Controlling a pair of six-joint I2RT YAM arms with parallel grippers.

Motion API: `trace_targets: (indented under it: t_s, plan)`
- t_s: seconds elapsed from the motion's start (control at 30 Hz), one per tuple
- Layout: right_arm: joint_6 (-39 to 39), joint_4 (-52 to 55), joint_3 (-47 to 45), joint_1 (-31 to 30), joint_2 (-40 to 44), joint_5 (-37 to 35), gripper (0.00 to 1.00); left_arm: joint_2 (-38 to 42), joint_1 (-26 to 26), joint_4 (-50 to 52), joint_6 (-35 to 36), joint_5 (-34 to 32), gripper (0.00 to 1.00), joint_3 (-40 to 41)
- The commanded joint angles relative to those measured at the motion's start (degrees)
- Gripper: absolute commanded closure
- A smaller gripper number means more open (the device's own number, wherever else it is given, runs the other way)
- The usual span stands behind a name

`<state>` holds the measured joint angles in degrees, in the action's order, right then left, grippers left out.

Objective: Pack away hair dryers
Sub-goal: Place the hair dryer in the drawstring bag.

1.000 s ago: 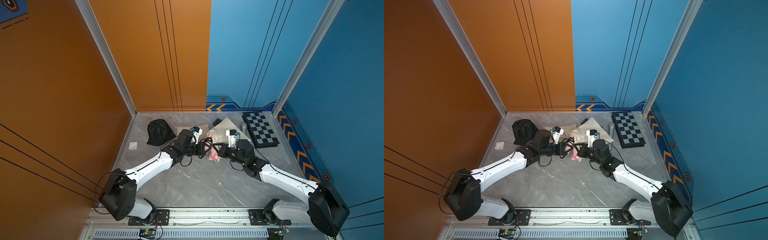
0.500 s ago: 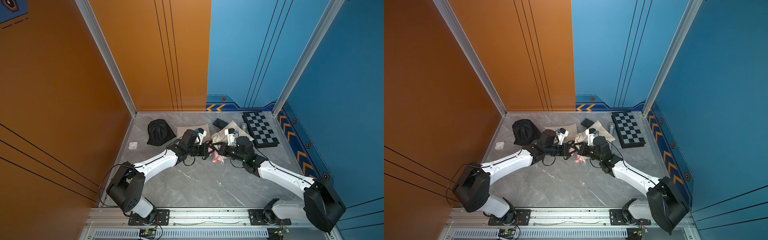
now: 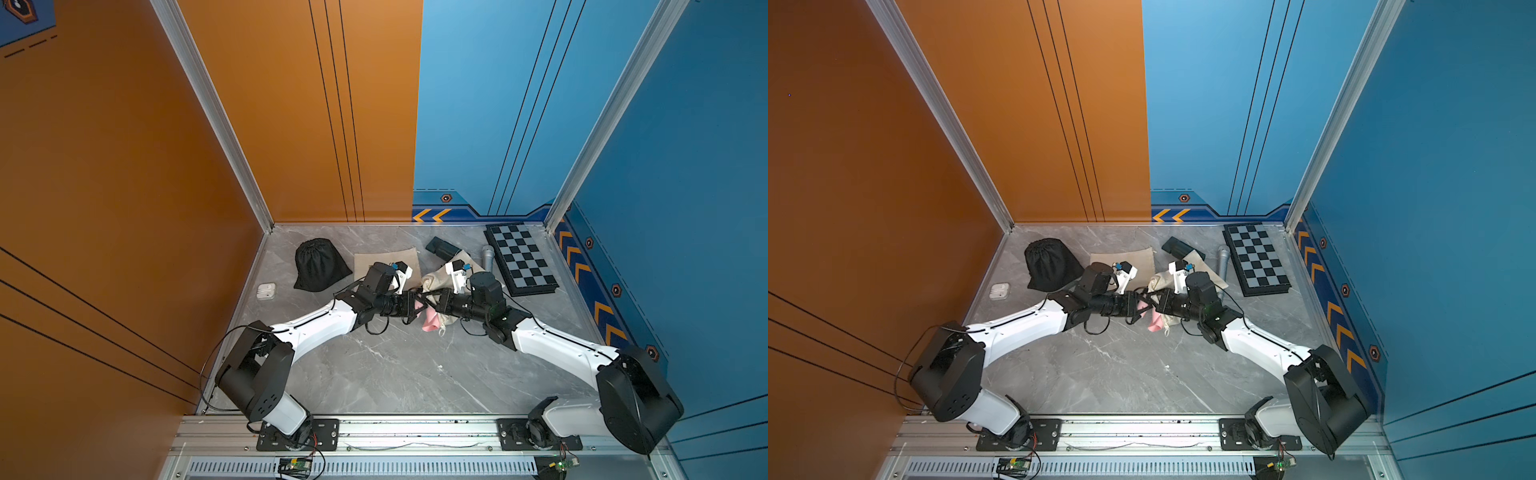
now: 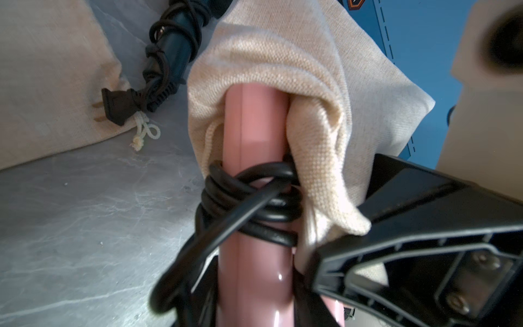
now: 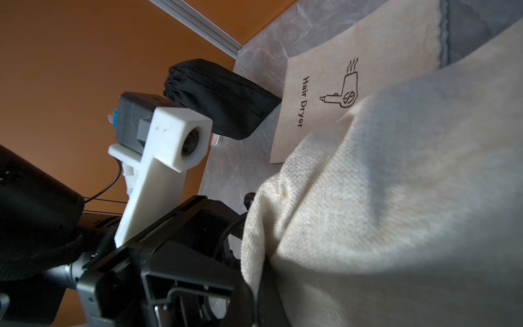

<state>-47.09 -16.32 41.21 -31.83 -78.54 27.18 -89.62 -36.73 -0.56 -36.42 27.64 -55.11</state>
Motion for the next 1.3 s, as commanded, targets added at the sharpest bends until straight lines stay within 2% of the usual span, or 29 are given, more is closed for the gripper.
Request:
trace_targets:
  t_s: [0.0, 0.13, 0.37, 0.6, 0.67, 0.9, 1.27]
  plan:
    - [3.90, 11.04, -1.22, 1.95, -2.21, -0.14, 1.00, 0.03, -1.56, -8.38, 3.40, 6.05, 0.91, -0.18]
    - [6.33, 12.27, -1.23, 3.94, -3.04, 1.94, 1.00, -1.19, -2.12, -9.21, 4.91, 7.35, 0.91, 0.24]
    - [10.05, 13.10, 1.17, 5.29, -7.80, 6.71, 1.00, -5.82, -2.28, -12.01, 5.14, 13.58, 0.91, -0.41]
    - [12.50, 13.83, 1.69, 5.20, -8.47, 7.32, 1.00, -9.11, -2.06, -11.94, 6.37, 16.83, 0.90, -1.88]
    - [14.08, 15.88, 2.29, 5.25, -8.29, 7.03, 1.00, -9.75, -1.87, -12.00, 6.76, 17.78, 0.88, -2.57]
    - [19.38, 23.77, 3.60, 5.20, -5.06, 0.43, 1.00, -9.82, -1.52, -11.98, 7.23, 17.98, 0.91, -2.39]
    - [30.05, 40.04, 10.10, 5.21, 1.44, -12.80, 1.00, -1.04, 1.23, -8.57, 8.48, 16.26, 0.92, 0.86]
